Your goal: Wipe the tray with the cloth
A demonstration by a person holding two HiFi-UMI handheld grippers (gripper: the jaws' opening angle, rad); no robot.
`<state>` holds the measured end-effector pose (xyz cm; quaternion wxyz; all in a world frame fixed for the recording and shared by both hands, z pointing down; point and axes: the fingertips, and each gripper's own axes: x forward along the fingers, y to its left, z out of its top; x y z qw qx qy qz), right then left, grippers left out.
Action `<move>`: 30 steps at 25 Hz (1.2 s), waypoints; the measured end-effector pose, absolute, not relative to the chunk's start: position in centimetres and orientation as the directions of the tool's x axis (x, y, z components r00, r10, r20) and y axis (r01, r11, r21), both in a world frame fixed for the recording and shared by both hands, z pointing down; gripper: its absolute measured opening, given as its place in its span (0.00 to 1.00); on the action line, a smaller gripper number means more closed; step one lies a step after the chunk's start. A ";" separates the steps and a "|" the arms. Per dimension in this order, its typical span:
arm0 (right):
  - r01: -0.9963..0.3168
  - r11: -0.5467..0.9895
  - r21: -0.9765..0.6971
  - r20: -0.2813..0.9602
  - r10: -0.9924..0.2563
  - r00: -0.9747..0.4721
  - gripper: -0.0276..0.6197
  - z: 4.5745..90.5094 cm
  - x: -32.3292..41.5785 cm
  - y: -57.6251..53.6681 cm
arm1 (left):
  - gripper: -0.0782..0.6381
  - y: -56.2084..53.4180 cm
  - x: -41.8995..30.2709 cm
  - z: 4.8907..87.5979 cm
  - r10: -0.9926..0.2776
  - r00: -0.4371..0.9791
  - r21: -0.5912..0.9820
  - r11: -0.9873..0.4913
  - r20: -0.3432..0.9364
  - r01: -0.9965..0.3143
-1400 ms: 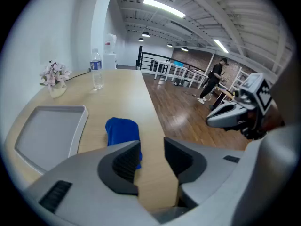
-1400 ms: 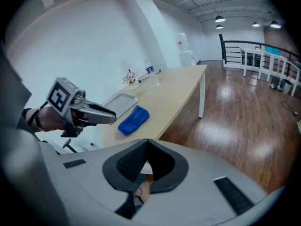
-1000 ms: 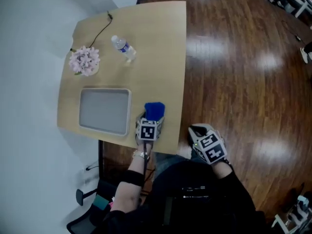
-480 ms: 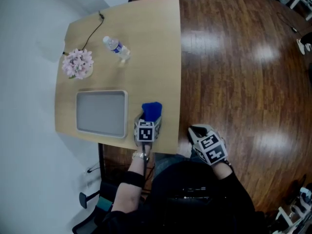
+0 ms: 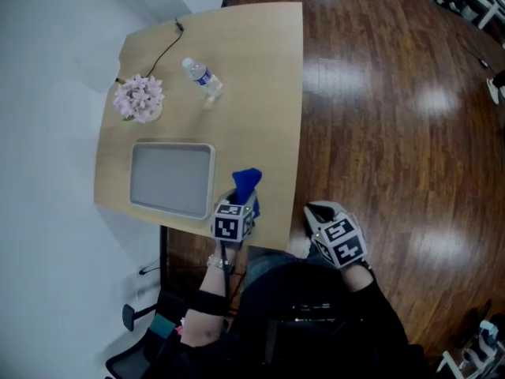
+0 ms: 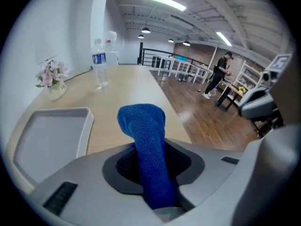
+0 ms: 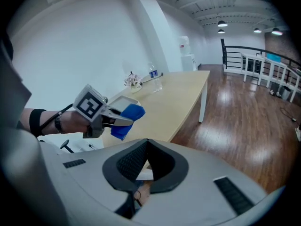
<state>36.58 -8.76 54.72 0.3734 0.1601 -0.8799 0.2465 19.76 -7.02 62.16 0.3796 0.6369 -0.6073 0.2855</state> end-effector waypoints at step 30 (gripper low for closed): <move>-0.488 0.855 -0.177 0.754 -0.201 -0.625 0.05 52.4 6.8 2.0 | 0.27 12.3 -9.4 54.0 -0.694 0.179 0.244 -0.006 0.697 -0.970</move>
